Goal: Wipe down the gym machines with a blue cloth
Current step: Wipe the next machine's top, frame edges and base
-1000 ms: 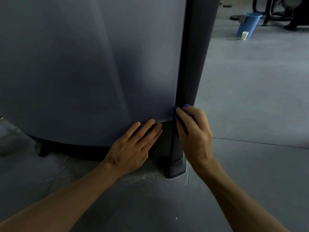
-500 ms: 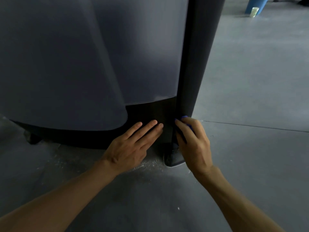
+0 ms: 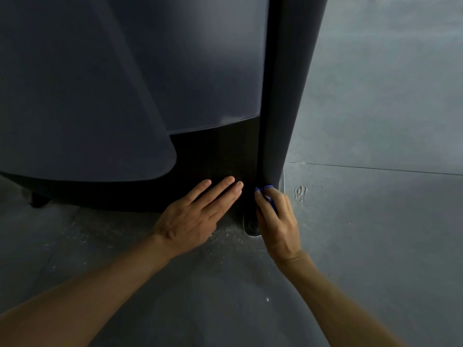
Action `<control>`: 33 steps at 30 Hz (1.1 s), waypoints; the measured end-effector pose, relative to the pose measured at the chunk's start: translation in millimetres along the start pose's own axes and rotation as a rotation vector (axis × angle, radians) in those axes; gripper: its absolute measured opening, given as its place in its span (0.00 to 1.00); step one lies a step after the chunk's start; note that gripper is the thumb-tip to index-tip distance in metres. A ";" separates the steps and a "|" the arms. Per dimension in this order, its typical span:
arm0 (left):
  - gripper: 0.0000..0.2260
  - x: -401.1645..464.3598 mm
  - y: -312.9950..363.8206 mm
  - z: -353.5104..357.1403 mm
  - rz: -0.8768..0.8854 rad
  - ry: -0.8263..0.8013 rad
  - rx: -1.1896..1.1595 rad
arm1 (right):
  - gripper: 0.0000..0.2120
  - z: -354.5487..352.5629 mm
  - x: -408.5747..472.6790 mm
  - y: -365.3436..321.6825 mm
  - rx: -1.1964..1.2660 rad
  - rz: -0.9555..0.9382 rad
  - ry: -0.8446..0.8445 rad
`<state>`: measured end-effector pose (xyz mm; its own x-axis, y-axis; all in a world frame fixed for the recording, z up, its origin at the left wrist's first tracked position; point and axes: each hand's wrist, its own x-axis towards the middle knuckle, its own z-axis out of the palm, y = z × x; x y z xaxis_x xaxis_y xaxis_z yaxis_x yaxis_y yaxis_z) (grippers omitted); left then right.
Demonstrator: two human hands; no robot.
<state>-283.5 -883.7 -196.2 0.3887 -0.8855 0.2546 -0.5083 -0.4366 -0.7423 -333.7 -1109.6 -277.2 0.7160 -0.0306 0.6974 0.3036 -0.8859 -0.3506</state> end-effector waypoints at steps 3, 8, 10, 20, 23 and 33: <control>0.35 0.1 1.2 2.2 -0.001 0.007 0.006 | 0.14 9.0 -22.7 13.9 -0.013 -0.008 -0.186; 0.35 -0.4 0.0 0.1 0.018 -0.016 0.001 | 0.23 10.2 -45.5 4.7 -0.106 0.067 -0.287; 0.36 -2.9 0.9 1.2 0.026 -0.030 0.004 | 0.27 11.1 -55.2 -8.8 -0.204 -0.076 -0.412; 0.33 -6.0 6.7 6.0 0.013 -0.021 -0.014 | 0.30 16.7 -29.3 -30.0 -0.542 -0.276 -0.904; 0.35 -6.9 5.5 4.5 0.004 -0.016 -0.048 | 0.37 -3.0 -37.7 -14.5 -0.516 -0.255 -0.937; 0.35 -8.3 6.9 0.2 -0.015 -0.028 -0.107 | 0.28 10.3 -11.0 -31.2 -0.608 -0.380 -0.977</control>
<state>-290.1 -879.2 -203.5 0.4174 -0.8745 0.2469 -0.5811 -0.4658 -0.6674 -344.5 -1076.9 -280.3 0.8975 0.4089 -0.1653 0.4409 -0.8432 0.3077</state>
